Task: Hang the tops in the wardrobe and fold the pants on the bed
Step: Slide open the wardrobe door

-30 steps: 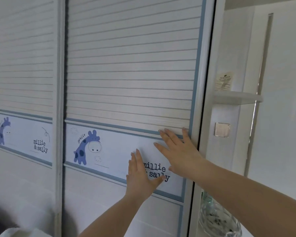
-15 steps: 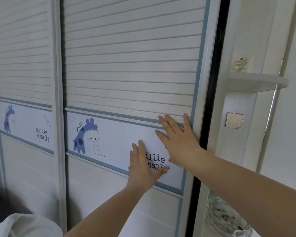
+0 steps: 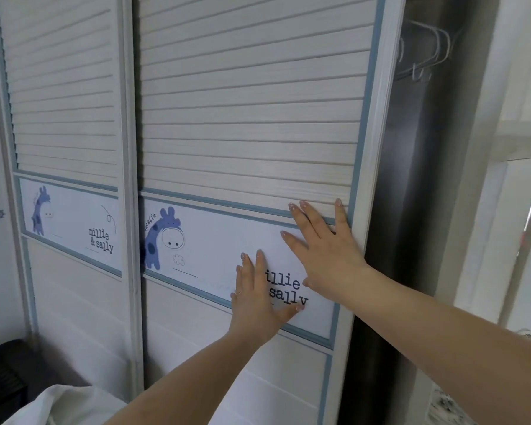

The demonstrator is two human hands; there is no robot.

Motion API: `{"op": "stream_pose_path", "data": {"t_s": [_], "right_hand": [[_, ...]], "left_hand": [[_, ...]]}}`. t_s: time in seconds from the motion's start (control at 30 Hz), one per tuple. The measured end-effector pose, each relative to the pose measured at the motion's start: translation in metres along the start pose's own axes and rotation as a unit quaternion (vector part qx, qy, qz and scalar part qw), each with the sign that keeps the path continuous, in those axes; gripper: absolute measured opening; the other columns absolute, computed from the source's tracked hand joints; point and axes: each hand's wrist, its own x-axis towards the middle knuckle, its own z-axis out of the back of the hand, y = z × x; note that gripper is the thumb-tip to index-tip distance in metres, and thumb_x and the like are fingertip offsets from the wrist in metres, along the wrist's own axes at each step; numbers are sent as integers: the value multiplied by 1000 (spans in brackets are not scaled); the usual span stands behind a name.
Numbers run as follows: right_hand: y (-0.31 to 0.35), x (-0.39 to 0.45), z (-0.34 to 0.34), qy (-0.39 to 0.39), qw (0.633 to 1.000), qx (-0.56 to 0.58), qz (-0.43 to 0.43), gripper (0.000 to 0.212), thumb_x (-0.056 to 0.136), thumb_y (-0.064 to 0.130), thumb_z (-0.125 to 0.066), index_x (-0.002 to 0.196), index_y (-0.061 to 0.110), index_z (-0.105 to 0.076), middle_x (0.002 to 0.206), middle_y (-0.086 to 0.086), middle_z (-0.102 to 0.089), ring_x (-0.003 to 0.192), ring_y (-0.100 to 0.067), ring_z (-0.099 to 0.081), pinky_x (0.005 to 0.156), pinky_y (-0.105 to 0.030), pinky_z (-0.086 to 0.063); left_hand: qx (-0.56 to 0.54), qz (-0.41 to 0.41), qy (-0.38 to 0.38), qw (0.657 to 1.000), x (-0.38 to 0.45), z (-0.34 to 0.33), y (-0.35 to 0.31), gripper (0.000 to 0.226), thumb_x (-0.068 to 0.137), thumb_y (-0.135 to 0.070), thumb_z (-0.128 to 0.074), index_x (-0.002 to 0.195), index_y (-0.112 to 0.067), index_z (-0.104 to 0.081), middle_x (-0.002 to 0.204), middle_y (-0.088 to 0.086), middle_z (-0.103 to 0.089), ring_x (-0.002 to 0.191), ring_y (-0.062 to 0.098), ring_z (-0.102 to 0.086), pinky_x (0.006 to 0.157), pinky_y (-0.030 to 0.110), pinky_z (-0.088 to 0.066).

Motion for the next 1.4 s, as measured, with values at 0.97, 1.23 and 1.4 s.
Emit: {"op": "stream_pose_path", "data": {"t_s": [0.97,1.23,1.4], "right_hand": [[95,126,27,-138,985,34,93,57,101,30,-33,151,14,-11,158,-15,10,146,-31,10,110,-52,18],[94,136,3,-324,939,36,109,48,88,28,-57,132,10,-54,148,-13,-39,140,-29,-31,115,-48,-23],[101,155,-11,-408,899,113,112,51,84,28,-54,133,13,-54,149,-13,-37,141,-28,-29,117,-45,-19]], "left_hand": [[73,-90,-68,991,61,44,84,107,71,-79,-46,149,-35,12,159,-14,16,146,13,16,120,43,-8],[134,-58,-54,988,75,62,110,109,72,-81,-42,140,-38,31,154,-10,31,142,14,26,120,47,0],[143,-54,-53,987,81,70,129,104,70,-85,-35,129,-45,41,146,-16,43,136,7,37,116,42,9]]}}
